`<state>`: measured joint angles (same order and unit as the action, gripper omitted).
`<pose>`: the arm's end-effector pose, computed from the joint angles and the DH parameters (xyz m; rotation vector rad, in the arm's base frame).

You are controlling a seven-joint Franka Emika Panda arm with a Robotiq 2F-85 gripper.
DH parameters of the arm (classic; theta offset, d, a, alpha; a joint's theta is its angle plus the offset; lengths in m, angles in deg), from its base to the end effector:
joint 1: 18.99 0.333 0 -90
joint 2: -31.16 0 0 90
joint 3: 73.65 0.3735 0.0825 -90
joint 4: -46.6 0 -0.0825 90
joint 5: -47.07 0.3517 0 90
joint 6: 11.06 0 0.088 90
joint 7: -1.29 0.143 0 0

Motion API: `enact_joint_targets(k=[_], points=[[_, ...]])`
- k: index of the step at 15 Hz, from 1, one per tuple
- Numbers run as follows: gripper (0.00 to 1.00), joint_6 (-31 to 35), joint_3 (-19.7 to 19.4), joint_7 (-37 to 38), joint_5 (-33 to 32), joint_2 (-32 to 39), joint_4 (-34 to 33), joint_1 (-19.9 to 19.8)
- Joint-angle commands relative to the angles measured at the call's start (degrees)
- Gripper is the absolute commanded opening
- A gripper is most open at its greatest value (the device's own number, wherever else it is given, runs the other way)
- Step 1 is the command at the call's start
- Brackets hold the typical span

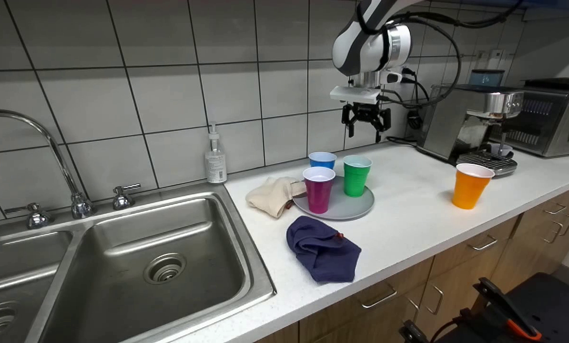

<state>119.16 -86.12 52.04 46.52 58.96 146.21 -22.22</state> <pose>0.6508 -0.1652 0.3448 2.5823 -1.6304 0.1367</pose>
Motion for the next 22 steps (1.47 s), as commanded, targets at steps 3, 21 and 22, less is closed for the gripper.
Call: enact_joint_targets(k=[3, 21, 22], points=[[1.00, 0.42, 1.27, -17.36, 2.09, -7.16, 7.57, -3.64], [1.00, 0.11, -0.21, -16.87, 1.09, -5.63, 6.41, -2.76], [1.00, 0.11, -0.21, -16.87, 1.09, -5.64, 6.41, -2.76]])
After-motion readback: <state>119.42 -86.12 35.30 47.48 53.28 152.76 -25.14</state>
